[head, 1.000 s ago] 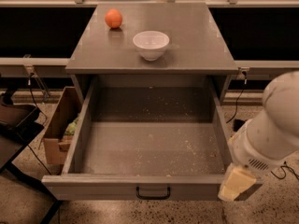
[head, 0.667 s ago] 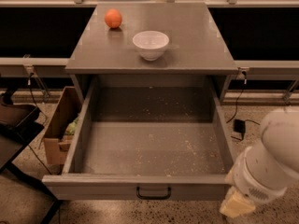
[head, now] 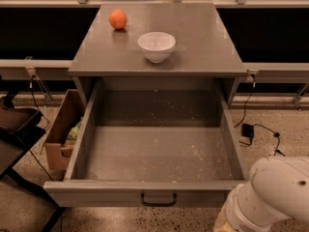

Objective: Close top drawer

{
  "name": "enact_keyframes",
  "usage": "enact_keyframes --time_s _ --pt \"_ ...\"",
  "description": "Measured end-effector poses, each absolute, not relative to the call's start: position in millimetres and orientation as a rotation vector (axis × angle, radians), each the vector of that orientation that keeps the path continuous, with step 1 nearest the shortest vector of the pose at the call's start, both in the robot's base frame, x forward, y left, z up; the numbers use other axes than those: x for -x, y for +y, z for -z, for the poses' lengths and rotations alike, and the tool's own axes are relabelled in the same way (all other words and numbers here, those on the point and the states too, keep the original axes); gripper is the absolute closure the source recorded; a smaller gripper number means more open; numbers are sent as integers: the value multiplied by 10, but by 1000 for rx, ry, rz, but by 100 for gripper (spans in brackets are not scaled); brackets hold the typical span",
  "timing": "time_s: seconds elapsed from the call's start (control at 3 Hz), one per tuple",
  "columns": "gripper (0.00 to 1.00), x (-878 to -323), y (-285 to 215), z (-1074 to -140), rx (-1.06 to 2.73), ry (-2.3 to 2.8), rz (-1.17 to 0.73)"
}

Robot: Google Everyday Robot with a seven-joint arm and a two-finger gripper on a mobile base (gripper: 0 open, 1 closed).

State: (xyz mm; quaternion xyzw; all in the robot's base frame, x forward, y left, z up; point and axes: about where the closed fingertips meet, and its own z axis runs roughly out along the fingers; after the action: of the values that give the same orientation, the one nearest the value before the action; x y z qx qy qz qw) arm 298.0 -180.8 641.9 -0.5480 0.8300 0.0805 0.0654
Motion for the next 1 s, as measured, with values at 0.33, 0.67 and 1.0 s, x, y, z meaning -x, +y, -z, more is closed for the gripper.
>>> enact_keyframes --time_s 0.33,0.67,1.0 --pt "100 -3313 -1603 -6063 1627 2418 -275" --pt "100 -3370 -1565 -6003 1619 2400 -278" --pt "100 -3577 -1562 -6108 1614 2350 -192"
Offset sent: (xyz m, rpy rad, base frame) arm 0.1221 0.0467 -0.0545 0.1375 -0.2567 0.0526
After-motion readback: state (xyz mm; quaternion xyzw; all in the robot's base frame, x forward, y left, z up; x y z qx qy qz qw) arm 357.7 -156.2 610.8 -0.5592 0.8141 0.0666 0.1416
